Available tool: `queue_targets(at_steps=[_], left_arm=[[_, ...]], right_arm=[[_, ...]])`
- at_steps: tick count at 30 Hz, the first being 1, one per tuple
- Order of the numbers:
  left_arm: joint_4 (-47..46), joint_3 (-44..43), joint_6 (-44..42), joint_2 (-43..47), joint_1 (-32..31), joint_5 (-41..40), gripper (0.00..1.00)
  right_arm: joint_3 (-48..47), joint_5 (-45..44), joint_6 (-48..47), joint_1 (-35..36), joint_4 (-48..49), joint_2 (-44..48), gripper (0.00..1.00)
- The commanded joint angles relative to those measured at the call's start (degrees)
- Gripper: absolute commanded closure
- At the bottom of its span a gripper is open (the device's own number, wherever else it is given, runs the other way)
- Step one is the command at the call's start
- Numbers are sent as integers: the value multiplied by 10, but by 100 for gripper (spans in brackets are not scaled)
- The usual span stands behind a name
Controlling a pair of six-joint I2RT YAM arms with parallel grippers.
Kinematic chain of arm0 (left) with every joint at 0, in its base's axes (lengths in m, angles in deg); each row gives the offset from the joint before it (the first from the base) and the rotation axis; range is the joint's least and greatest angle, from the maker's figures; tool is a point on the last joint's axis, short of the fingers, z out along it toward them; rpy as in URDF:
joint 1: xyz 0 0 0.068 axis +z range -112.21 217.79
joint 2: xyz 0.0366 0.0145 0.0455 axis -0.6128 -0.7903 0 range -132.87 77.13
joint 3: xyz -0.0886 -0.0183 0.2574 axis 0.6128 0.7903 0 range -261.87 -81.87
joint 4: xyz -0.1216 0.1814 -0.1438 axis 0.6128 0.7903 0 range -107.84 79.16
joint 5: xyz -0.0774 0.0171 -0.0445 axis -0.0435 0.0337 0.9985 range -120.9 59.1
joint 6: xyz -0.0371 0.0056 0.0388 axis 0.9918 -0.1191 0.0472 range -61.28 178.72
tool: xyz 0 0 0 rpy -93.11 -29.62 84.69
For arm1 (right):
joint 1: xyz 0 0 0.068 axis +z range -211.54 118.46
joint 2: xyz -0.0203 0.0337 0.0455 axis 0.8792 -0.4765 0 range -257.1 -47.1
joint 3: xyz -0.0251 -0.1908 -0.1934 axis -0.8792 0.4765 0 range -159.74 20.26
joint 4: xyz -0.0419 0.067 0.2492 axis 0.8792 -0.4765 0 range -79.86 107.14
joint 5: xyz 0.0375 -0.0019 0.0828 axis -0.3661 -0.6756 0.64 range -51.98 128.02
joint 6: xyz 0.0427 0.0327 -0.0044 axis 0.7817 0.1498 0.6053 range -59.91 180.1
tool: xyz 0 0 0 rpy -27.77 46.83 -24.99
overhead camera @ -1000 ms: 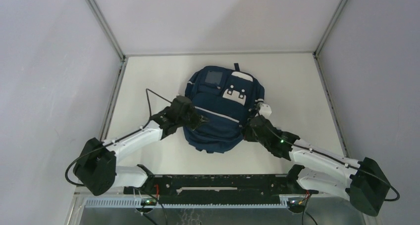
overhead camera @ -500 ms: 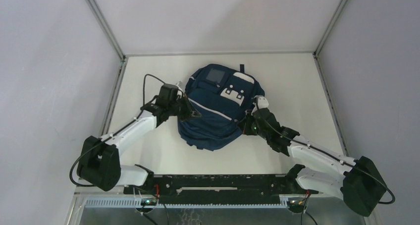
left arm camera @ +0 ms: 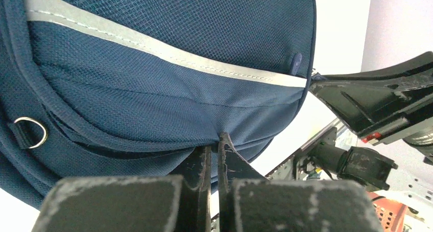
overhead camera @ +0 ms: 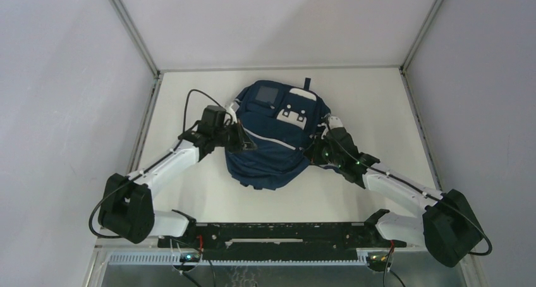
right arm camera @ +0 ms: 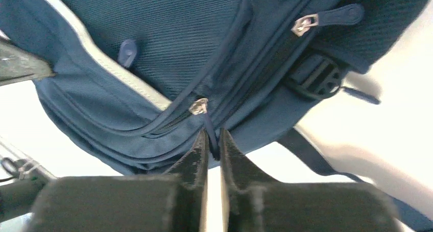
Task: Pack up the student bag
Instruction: Zip the student bag at the center of the board, then reset both arms
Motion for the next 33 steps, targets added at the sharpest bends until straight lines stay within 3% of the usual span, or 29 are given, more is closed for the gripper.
queue_targets(at_steps=[1, 2, 4, 9, 13, 14, 16, 17, 18, 21, 24, 33], left_arm=[[64, -20, -43, 20, -25, -26, 99], [58, -28, -40, 18, -51, -37, 94], [59, -51, -39, 12, -101, -69, 74], [102, -106, -29, 31, -138, -156, 51], [135, -122, -57, 106, -137, -241, 29], [148, -125, -64, 126, -136, -269, 18], [165, -124, -81, 181, -129, -315, 11], [172, -123, -82, 206, -123, -335, 10], [182, -125, -77, 230, -113, -356, 9], [213, -137, -42, 293, -75, -432, 0], [232, -153, -51, 341, -64, -489, 0], [264, -134, -69, 429, -63, -555, 0]], right_arm=[[-25, -139, -34, -54, -51, 20, 61], [-29, -135, -31, -54, -63, 23, 49], [-32, -128, -21, -54, -86, 33, 38], [-32, -136, 3, -54, -167, 111, 33], [-37, -155, 9, -55, -221, 202, 28], [-43, -164, 12, -55, -239, 221, 26], [-59, -188, 19, -55, -273, 252, 19], [-70, -197, 21, -55, -289, 264, 8], [-83, -204, 23, -55, -302, 276, 6], [-125, -235, 31, -56, -329, 293, 5], [-169, -284, 41, -56, -344, 302, 1], [-204, -346, 34, -55, -370, 332, 0]])
